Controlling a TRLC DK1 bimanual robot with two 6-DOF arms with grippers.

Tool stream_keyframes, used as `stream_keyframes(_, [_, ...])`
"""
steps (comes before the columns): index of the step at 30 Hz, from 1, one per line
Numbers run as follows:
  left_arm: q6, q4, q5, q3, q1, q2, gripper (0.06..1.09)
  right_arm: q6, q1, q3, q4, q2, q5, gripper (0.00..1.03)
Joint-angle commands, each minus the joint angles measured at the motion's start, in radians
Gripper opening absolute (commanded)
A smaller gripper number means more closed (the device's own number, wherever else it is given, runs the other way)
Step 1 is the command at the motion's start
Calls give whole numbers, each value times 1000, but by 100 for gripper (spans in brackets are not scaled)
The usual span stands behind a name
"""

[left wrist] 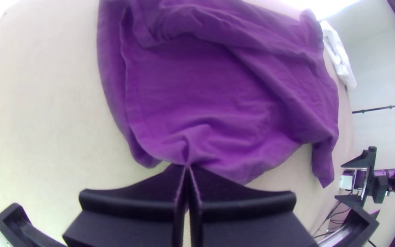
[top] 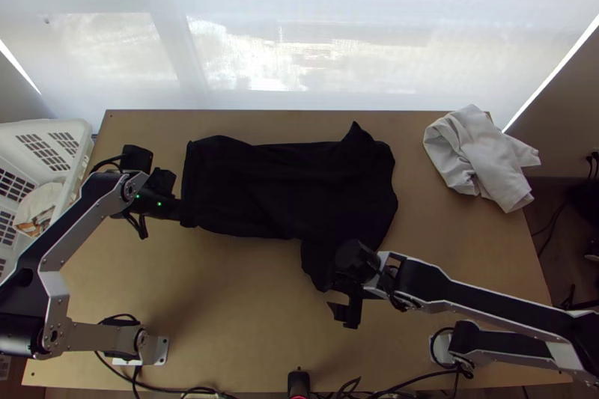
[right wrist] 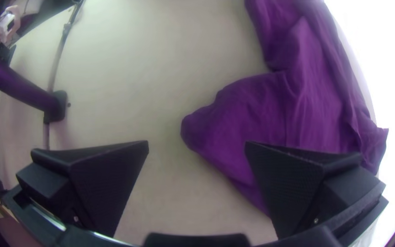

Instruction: Fold the t-shirt

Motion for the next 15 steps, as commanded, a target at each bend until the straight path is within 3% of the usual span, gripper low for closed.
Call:
stream_keyframes(1, [9,-9,-1,-11,26,-15,9,-36,46,-47,84,53,21,98])
stream_keyframes(9, [9,-15,-1,-16,26,-20,9,-53,6,-79,168,87,52,92])
stream_keyframes(11, [10,-15,-1,-14,26,-20,9,-59,-13,-82,183,96,57,82])
stream_keyframes(15, [12,-15,-1,-13,26,-18,9,-76,-43,-86,217,98,70,45])
